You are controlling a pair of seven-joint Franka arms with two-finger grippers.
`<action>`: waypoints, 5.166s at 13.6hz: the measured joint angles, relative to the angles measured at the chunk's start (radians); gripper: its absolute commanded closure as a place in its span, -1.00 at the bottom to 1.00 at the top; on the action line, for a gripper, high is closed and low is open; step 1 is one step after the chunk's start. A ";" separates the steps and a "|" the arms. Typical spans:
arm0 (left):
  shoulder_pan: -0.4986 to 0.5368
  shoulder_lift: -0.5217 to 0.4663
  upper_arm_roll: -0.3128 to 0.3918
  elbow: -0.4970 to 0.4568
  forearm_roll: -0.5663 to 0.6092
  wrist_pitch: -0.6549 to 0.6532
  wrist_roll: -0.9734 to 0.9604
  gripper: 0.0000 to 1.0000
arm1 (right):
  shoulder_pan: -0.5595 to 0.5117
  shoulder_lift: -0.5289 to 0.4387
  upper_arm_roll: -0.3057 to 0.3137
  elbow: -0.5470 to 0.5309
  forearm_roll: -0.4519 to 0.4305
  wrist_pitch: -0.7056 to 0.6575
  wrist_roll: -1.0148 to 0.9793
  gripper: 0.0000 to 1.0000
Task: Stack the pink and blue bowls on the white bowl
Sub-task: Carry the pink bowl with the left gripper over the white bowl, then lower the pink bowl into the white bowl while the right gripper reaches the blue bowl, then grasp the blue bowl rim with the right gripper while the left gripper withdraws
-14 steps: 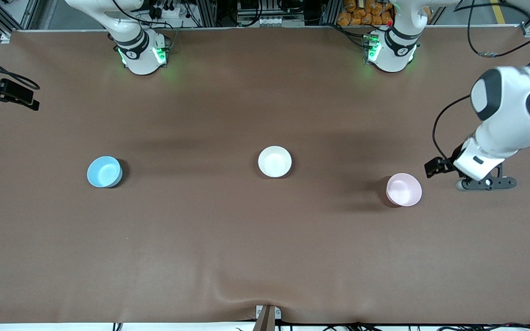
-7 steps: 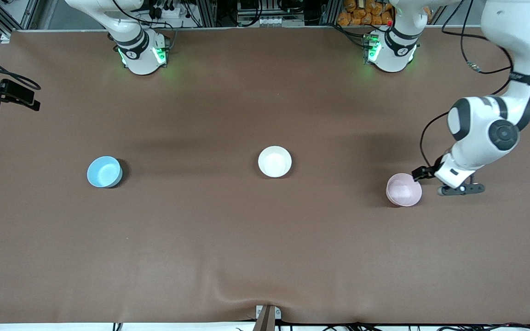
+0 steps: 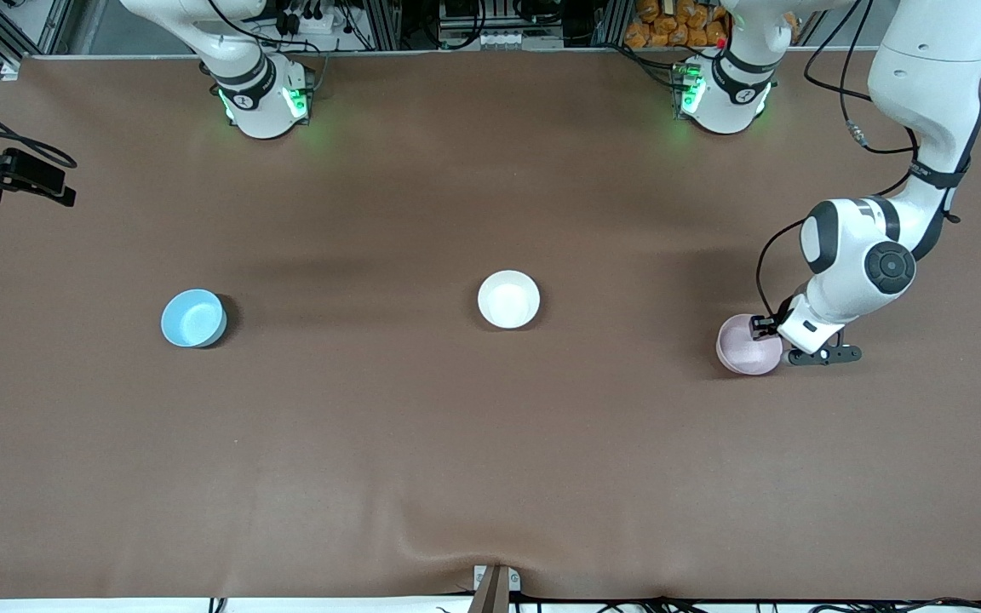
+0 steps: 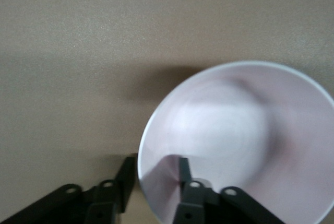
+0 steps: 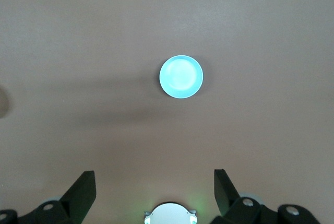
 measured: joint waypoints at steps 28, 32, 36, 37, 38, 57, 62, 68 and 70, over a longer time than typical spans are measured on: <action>-0.364 0.072 -0.382 0.268 -0.128 -0.181 -0.653 1.00 | 0.008 0.060 0.000 0.000 0.000 0.031 0.000 -1.00; -0.364 0.091 -0.380 0.284 -0.128 -0.181 -0.653 1.00 | 0.019 0.075 0.000 -0.002 0.000 0.035 0.001 -1.00; -0.364 0.131 -0.379 0.320 -0.119 -0.181 -0.653 1.00 | 0.022 0.118 -0.001 -0.052 0.000 0.100 0.002 -1.00; -0.364 0.143 -0.379 0.325 -0.109 -0.181 -0.653 1.00 | 0.022 0.125 -0.001 -0.081 0.000 0.128 0.002 -1.00; -0.364 0.154 -0.379 0.328 -0.105 -0.181 -0.653 1.00 | 0.022 0.130 -0.001 -0.117 0.000 0.160 0.002 -1.00; -0.323 0.068 -0.361 0.420 -0.084 -0.318 -0.769 -1.00 | -0.053 0.346 -0.016 -0.480 0.000 0.796 0.004 -1.00; -0.130 -0.178 -0.356 0.480 -0.073 -0.567 -0.753 -1.00 | -0.096 0.387 -0.017 -0.521 0.000 0.892 -0.014 -1.00; 0.099 -0.213 -0.353 0.711 0.019 -0.830 -0.476 -1.00 | -0.150 0.388 -0.018 -0.644 0.000 1.058 -0.166 -1.00; 0.190 -0.224 -0.354 0.724 0.019 -0.848 -0.329 -1.00 | -0.154 0.388 -0.017 -0.649 0.000 1.060 -0.174 -0.14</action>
